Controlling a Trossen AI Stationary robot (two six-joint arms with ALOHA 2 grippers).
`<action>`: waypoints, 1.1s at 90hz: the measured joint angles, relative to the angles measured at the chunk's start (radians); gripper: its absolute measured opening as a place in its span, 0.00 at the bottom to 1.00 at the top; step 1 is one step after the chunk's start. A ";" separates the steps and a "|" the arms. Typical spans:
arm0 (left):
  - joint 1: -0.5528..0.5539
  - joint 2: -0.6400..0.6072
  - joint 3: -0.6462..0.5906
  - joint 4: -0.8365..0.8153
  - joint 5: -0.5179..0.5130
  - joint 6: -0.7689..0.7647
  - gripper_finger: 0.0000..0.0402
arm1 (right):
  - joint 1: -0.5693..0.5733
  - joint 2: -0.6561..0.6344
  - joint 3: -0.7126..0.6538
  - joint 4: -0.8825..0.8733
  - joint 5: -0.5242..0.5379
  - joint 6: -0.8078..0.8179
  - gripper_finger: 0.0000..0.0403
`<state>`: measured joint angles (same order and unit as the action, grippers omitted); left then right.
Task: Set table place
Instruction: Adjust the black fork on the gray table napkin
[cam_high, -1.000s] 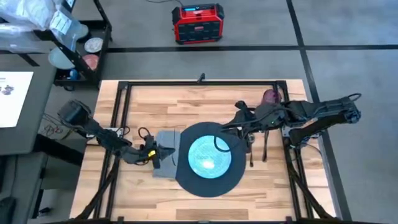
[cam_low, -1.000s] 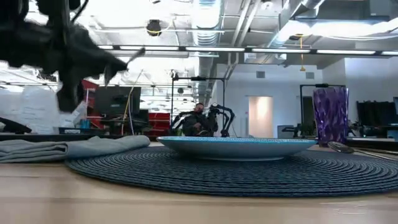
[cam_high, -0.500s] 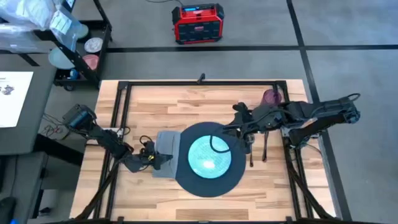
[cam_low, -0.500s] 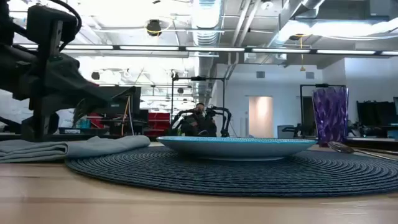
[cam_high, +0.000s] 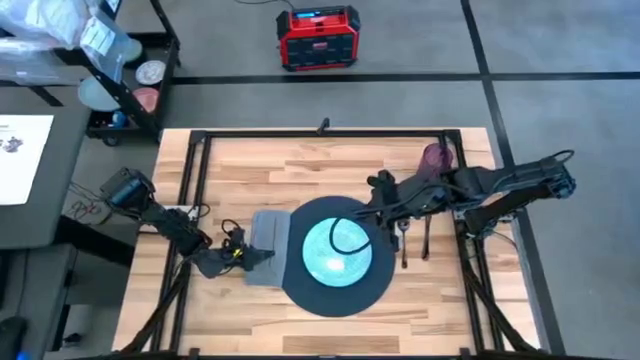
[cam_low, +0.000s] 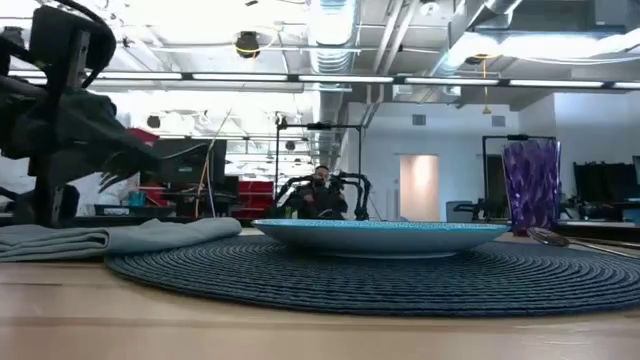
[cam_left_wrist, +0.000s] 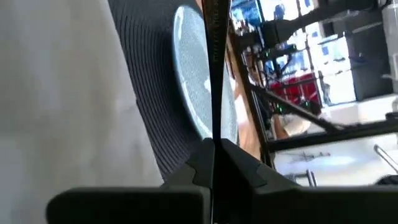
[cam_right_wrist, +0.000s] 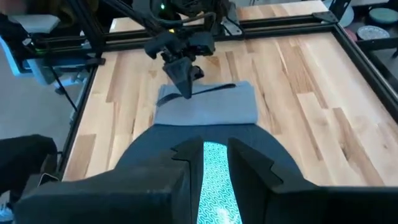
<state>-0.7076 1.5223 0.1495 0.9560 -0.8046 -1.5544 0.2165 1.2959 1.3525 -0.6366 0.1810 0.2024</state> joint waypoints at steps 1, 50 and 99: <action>0.000 0.000 -0.001 -0.001 0.005 -0.001 0.00 | 0.000 0.001 0.000 0.001 0.000 0.000 0.15; 0.038 -0.417 0.253 -0.884 0.245 0.167 0.00 | -0.007 0.002 0.000 0.001 0.000 0.008 0.15; 0.236 -0.067 1.040 -2.486 0.467 0.421 0.00 | -0.009 0.002 0.000 0.002 -0.001 0.009 0.15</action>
<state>-0.4716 1.4550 1.1898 -1.5299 -0.3375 -1.1331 0.2077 1.2984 1.3525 -0.6350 0.1802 0.2115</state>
